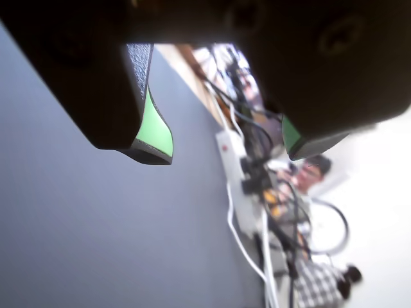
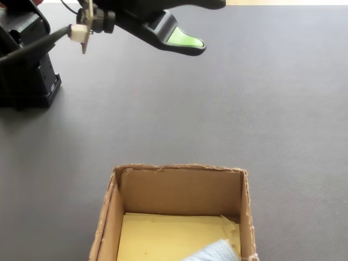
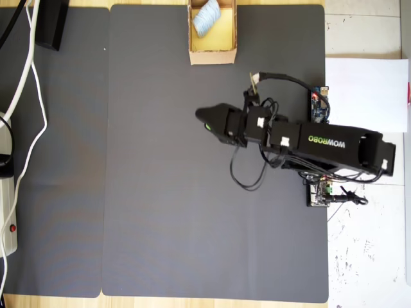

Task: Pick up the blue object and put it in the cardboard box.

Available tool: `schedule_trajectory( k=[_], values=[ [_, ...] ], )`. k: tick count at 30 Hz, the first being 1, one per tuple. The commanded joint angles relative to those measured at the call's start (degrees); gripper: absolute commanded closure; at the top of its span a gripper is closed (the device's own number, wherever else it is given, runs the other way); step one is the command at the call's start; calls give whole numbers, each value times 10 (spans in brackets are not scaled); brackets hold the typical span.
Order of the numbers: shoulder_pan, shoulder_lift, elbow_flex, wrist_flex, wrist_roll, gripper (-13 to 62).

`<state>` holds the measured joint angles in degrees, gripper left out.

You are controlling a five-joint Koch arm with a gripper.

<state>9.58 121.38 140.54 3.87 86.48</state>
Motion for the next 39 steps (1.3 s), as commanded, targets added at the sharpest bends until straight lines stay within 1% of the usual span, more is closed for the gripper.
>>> schedule_trajectory(
  k=[1,11,19,28,35,39],
  values=[
    [-31,23,-3,-42,18,153],
    [-102,96,133,-70,10,153],
    [-118,142,232,-81,4,155],
    [-123,144,337,-131,6,154],
    [-122,144,381,-140,7,152],
    [-120,144,381,-126,9,152]
  ],
)
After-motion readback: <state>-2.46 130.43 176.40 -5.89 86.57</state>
